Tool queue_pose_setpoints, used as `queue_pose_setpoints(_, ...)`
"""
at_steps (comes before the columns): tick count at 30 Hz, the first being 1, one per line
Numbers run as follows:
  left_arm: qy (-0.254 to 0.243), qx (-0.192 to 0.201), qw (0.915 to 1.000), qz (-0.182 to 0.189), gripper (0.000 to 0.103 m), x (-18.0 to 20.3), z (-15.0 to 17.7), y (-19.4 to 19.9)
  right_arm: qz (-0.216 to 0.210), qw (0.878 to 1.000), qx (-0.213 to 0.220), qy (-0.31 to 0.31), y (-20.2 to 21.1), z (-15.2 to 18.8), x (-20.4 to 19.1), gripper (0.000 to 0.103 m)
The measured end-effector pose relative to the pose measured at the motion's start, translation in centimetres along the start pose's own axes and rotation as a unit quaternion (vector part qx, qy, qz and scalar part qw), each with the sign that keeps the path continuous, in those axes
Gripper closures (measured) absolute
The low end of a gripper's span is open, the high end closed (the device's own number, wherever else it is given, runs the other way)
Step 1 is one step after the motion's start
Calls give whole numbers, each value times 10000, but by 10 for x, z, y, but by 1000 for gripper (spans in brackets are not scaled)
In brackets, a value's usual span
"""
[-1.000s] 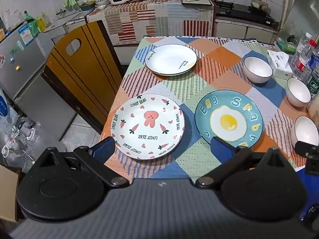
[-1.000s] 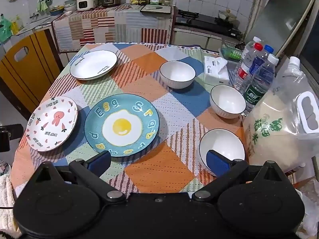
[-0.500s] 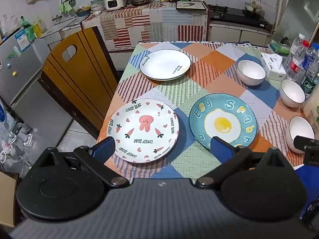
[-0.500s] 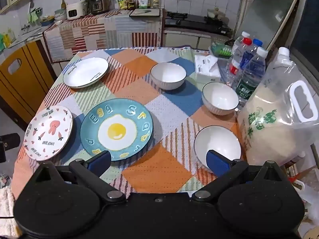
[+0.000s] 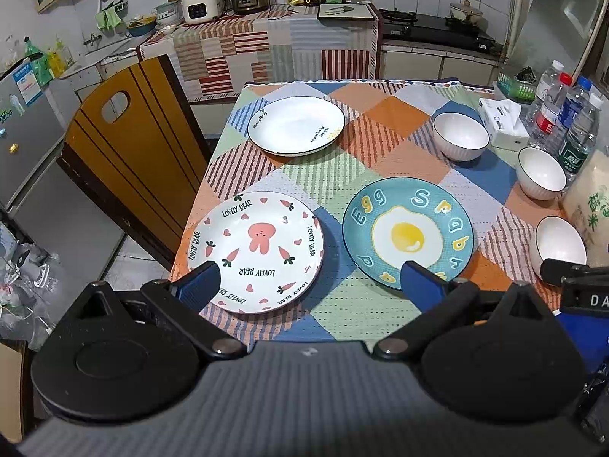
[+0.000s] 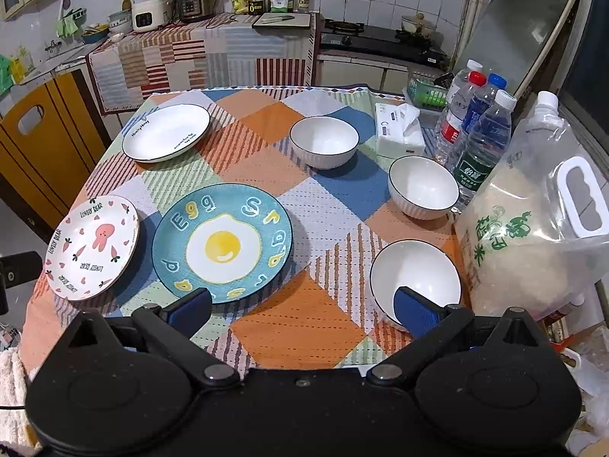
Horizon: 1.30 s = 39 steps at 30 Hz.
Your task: Organize plates and bowls
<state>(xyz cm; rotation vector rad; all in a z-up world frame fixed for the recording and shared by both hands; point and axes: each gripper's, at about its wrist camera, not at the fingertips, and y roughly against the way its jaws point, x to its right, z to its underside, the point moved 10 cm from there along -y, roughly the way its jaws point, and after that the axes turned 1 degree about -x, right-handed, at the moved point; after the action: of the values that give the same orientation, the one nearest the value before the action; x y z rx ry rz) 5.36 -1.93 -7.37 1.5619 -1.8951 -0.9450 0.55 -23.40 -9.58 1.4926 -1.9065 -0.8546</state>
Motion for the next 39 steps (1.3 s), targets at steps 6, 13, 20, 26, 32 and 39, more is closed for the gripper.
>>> queue_pose_setpoints(6,-32,-27,10000,18,1,2,1,0,21,9999,-96,106,-2,1,0,0)
queue_pose_setpoints(13,-29,9,10000,34,3,2,-1,2,41,9998,-119,147,-3,2,-1,0)
queue_pose_setpoints(20,31,-14,10000,-16,3,-4,1,1,53,9996,-127,251,-4,3,-4,0)
queue_pose_setpoints(26,132,-68,9999,3,3,-9,4,-1,35,9994,-131,305,-4,3,-6,0)
queue_pose_setpoints(32,127,-56,9999,-22,3,-10,3,0,28,9994,-145,325,-5,4,-6,0)
queue_pose_setpoints(39,108,-69,9999,4,3,-9,3,-1,17,9993,-165,339,-8,5,-6,0)
